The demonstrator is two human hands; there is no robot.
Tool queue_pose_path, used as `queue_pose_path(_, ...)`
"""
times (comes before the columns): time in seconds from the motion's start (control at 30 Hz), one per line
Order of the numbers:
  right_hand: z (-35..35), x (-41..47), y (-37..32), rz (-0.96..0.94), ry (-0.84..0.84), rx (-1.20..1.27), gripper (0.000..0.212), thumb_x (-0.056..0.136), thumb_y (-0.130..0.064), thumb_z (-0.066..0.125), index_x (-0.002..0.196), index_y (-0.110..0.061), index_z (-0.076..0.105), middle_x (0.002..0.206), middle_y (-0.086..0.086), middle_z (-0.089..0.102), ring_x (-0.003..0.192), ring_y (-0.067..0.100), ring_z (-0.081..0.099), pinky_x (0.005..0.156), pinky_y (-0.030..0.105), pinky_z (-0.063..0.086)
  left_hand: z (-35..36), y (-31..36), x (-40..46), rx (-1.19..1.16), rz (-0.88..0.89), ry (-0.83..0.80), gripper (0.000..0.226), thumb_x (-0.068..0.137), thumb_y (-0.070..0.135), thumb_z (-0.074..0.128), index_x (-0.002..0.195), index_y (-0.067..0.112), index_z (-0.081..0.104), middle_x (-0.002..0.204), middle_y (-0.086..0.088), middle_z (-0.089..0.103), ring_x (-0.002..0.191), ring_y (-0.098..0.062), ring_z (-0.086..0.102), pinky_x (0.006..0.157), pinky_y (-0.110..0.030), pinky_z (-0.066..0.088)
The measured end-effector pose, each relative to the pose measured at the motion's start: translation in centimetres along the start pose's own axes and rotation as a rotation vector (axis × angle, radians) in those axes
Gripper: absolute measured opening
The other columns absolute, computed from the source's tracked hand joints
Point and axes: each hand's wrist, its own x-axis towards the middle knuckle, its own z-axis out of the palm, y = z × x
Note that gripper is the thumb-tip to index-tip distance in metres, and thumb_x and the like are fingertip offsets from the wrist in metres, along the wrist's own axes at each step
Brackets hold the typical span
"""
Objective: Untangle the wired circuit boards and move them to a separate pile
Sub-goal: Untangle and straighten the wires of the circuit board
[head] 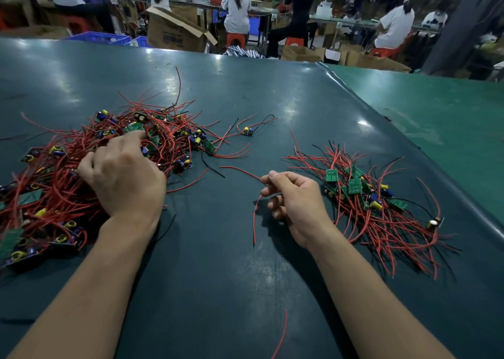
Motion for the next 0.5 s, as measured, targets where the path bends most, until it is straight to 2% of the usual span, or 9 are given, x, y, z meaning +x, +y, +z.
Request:
queue_pose_path(0.17, -0.2, -0.2, 0.0, -0.001, 0.0, 0.044, 0.025, 0.097, -0.016, 0.058, 0.077, -0.008, 0.069, 0.058, 0.0, 0.063, 0.04, 0.008, 0.048, 0.035, 0.017, 0.034, 0.1, 0.4, -0.5, -0.026, 0.042, -0.006, 0.035, 0.084, 0.01, 0.062, 0.118, 0.018, 0.064, 0.116, -0.012, 0.065, 0.104, -0.034, 0.056, 0.1, -0.051, 0.029)
queue_pose_path(0.27, -0.3, -0.2, -0.1, 0.004, -0.011, 0.04, 0.023, 0.097, -0.017, 0.058, 0.08, -0.007, 0.069, 0.06, 0.0, 0.064, 0.041, 0.008, 0.048, 0.036, 0.017, 0.034, -0.1, 1.6, -1.1, -0.055, 0.102, -0.019, 0.04, 0.08, 0.009, 0.064, 0.119, 0.019, 0.062, 0.113, -0.012, 0.062, 0.097, -0.035, 0.057, 0.089, -0.046, 0.033)
queue_pose_path(0.37, -0.1, -0.6, -0.2, -0.001, -0.09, 0.0, 0.019, 0.096, -0.022, 0.059, 0.088, -0.008, 0.07, 0.066, 0.0, 0.066, 0.044, 0.01, 0.05, 0.037, 0.018, 0.035, -0.4, 3.7, -2.6, -0.238, 0.34, -0.014, 0.043, 0.075, 0.001, 0.069, 0.116, 0.013, 0.065, 0.109, -0.012, 0.064, 0.09, -0.035, 0.062, 0.079, -0.045, 0.04)
queue_pose_path(0.5, 0.3, -1.2, -0.2, -0.005, -0.264, 0.077, 0.029, 0.094, -0.037, 0.057, 0.096, -0.011, 0.069, 0.077, 0.003, 0.069, 0.05, 0.013, 0.058, 0.039, 0.02, 0.04, -0.4, 5.8, -4.9, -0.608, 0.748, -0.053, 0.036, 0.08, -0.002, 0.067, 0.115, 0.008, 0.068, 0.11, -0.01, 0.063, 0.093, -0.025, 0.061, 0.08, -0.038, 0.05)
